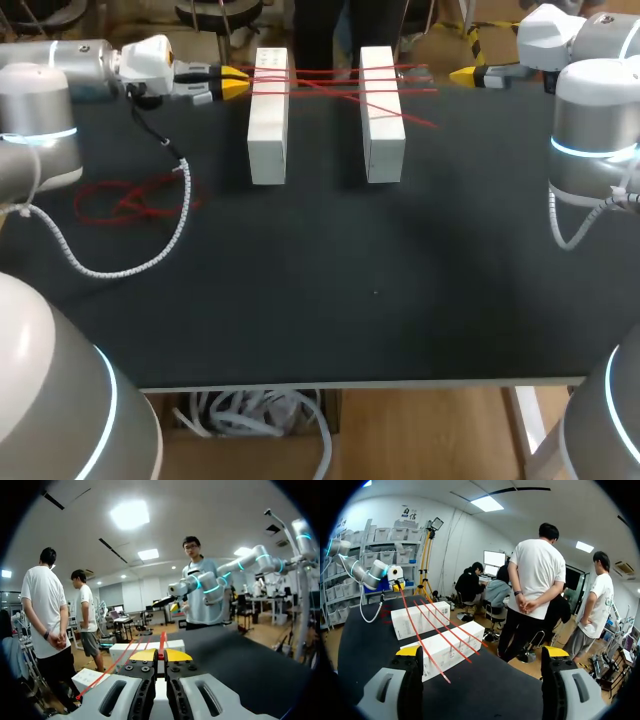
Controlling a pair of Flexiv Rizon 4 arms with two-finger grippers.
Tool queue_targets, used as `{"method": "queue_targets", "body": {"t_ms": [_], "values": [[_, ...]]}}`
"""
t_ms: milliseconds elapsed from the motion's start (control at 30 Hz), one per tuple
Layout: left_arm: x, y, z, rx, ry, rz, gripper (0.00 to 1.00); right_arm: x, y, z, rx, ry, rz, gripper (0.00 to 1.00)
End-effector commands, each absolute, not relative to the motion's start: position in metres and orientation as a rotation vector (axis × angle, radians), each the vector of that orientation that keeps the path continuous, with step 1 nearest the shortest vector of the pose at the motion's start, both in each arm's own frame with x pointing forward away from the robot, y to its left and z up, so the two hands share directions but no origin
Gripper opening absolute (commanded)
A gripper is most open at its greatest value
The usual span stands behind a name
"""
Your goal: Grab the tape and strap the tape.
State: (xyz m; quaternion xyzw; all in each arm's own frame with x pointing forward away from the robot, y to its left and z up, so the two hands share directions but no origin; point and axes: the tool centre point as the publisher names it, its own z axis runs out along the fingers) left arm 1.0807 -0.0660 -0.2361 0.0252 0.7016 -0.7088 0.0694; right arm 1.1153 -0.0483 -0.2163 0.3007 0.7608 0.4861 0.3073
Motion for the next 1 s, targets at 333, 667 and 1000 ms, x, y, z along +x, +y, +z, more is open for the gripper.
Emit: {"method": "queue_targets", "body": {"t_ms": [333, 667, 1000], "values": [[1.066, -0.075, -0.208, 0.112, 2.091, -2.201, 0.00, 1.115, -0.049, -0.217, 0.794, 2.012, 1.288, 1.00], [1.065, -0.076, -0.208, 0.109, 2.105, -2.242, 0.00, 1.115, -0.049, -0.217, 0.794, 2.012, 1.288, 1.00], [1.065, -0.076, -0.208, 0.109, 2.105, -2.242, 0.00, 1.115, -0.049, -0.217, 0.794, 2.012, 1.288, 1.00]]}}
